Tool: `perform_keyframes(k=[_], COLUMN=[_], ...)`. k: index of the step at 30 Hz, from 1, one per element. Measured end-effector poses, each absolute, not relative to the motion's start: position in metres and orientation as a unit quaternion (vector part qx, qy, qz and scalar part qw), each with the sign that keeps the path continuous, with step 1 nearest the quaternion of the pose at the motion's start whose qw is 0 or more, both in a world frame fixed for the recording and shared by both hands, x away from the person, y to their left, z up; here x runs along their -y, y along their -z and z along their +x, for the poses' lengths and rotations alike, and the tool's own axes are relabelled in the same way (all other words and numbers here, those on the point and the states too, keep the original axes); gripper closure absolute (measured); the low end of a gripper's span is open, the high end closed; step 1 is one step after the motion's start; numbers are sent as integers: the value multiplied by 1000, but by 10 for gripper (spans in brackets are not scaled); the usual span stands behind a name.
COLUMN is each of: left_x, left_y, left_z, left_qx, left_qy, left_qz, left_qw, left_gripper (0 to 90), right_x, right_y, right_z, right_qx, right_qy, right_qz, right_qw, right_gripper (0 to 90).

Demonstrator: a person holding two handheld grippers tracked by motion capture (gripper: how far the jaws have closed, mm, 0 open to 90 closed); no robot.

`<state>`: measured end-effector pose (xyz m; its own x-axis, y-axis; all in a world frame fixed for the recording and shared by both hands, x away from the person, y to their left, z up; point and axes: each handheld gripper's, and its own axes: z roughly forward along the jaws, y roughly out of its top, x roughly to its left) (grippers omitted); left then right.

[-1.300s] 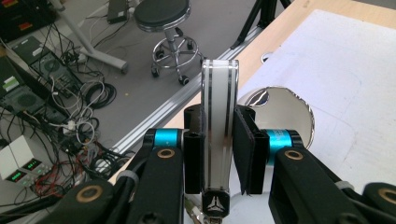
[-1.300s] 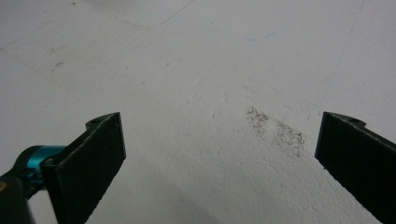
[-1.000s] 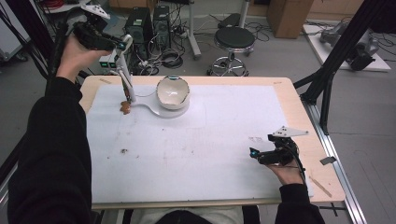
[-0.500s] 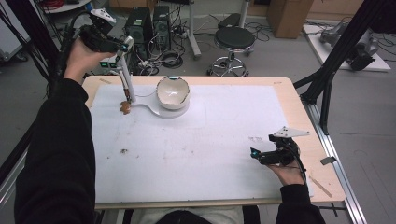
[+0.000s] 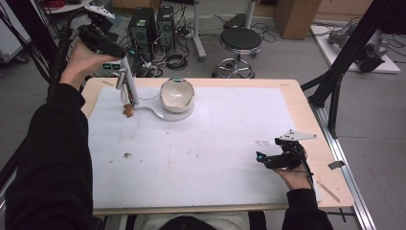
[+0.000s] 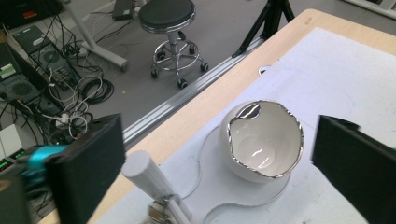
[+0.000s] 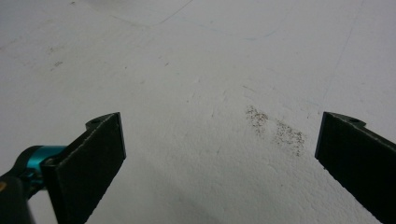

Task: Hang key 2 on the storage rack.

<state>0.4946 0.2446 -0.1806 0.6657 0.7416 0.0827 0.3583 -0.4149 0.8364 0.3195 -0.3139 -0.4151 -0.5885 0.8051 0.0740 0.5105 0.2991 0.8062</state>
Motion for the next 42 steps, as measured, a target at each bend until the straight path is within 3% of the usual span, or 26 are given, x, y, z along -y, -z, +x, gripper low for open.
perform_keyframes(k=[15,42], left_x=[-284,-269], left_y=[214,270], left_z=[459,422], left_qx=[-374,-373], left_qy=[-228,-228], left_qz=[786,790], left_qw=[437,430], left_gripper=[17,17], right_x=[312,313], right_y=[415,415], right_z=[321,321], right_qx=[-787,-785], right_qy=[-420,-420], right_qz=[417,419], right_qw=[176,175], right_gripper=[7,7])
